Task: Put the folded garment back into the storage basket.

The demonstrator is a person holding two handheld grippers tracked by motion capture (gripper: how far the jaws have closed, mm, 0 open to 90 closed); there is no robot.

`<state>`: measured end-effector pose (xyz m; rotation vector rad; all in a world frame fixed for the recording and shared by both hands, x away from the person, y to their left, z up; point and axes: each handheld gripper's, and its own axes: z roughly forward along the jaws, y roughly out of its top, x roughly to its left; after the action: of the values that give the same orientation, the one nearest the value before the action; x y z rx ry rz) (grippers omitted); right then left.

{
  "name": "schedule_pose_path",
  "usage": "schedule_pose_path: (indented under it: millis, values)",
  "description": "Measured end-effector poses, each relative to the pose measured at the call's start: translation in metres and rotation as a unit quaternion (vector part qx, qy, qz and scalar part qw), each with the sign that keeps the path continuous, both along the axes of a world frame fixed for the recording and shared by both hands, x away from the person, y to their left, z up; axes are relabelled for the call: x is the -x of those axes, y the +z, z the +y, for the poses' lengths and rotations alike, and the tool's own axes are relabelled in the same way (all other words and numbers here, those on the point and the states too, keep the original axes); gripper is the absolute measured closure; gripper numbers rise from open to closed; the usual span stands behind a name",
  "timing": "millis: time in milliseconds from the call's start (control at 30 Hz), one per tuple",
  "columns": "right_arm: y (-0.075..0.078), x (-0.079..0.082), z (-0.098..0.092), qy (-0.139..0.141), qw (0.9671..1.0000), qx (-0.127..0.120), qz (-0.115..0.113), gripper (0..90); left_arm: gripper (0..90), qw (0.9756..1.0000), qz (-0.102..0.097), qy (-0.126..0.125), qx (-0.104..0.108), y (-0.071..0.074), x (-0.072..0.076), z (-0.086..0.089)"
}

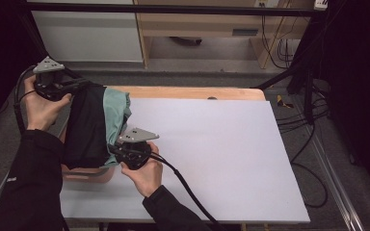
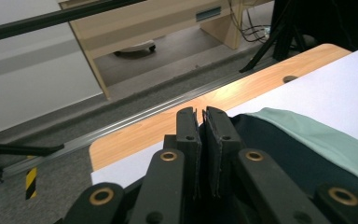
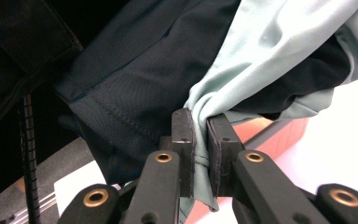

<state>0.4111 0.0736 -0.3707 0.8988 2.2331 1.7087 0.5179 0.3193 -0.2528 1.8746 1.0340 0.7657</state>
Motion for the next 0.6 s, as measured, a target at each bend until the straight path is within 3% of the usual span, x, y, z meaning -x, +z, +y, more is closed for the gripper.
schedule_pose_path:
  millis: [367,600]
  values:
    - [-0.007,-0.008,0.023,-0.003,0.9999,0.003,-0.014,83.1,84.1,0.9998,0.004,0.018,0.003,-0.011,-0.013,0.023]
    - [-0.017,-0.014,0.040,0.002,0.9998,0.008,-0.016,83.1,84.2,0.9993,0.017,0.032,0.004,-0.027,-0.021,0.040]
